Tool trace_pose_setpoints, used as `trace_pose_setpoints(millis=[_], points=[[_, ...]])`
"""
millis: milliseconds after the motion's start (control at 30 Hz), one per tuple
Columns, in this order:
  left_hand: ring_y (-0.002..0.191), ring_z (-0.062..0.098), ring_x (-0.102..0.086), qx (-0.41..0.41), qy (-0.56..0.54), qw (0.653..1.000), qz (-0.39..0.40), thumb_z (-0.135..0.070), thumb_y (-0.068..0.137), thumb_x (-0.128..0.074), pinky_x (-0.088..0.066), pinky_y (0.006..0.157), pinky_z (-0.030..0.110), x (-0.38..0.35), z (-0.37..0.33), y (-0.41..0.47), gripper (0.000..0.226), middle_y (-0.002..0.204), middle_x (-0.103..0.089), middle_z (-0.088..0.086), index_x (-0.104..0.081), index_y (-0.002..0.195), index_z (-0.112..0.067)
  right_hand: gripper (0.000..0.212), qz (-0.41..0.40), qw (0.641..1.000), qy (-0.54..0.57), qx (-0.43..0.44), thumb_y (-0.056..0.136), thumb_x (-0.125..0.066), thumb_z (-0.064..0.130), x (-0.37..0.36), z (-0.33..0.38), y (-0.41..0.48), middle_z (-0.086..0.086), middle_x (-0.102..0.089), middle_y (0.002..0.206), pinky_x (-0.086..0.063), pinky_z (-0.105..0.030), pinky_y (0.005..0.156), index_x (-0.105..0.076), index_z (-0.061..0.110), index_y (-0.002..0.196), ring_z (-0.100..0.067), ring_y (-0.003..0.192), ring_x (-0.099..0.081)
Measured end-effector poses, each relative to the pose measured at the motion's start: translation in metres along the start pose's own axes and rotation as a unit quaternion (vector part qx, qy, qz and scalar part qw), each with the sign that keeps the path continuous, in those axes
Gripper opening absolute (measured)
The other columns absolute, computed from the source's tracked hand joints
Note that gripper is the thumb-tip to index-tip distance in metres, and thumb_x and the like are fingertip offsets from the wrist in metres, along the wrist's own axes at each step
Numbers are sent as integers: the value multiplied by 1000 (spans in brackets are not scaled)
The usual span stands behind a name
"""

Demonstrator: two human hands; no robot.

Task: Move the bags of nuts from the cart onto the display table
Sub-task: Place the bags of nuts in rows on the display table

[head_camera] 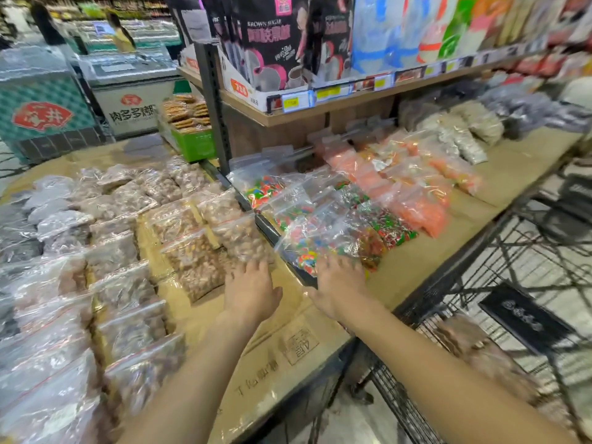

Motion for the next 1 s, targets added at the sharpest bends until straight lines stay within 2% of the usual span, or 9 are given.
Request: trace_pose_setpoints(millis=[167,367,500,700,1000], points=[[148,36,-40,-62,21,998,-19,-47,103,-52,-34,119,49,3,-73,4,60,158,-47,10,-42,153,-16,64,-21,998,32,-50,107,-48,48,-7,-72,-18,-16,-46,158,-38,-54,117,-36,12,159,-39,143,-44],[148,36,-40,-113,36,993,-11,-53,102,-54,-35,119,54,-5,-179,17,65,158,-47,11,-42,154,-15,52,-24,994,58,-91,110,-45,46,-7,-167,-41,-16,-55,145,-40,-51,110,-46,9,147,-37,134,-52],[149,37,-38,-150,56,987,7,-47,102,-56,-33,121,54,-17,-252,15,64,157,-47,12,-40,154,-12,59,-15,989,71,-126,111,-43,46,-20,-233,-54,-17,-48,153,-34,-56,117,-39,8,156,-39,140,-44],[151,34,-34,-204,74,976,36,-45,104,-52,-29,122,49,-44,-349,12,64,162,-42,10,-38,157,-13,71,-7,977,97,-191,109,-46,54,-46,-324,-79,-16,-38,164,-30,-57,124,-30,11,164,-40,150,-36],[150,35,-37,-280,89,953,74,-45,104,-54,-30,123,52,-86,-452,13,64,160,-46,11,-39,157,-12,72,-1,948,139,-285,106,-50,56,-95,-414,-111,-14,-44,161,-33,-56,125,-35,13,162,-35,150,-41]])
Point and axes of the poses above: each hand's wrist, its own y-axis towards the middle knuckle, its own x-axis out of the back of the hand, z = x × y, the point moved 9 cm from there along y, towards the middle knuckle
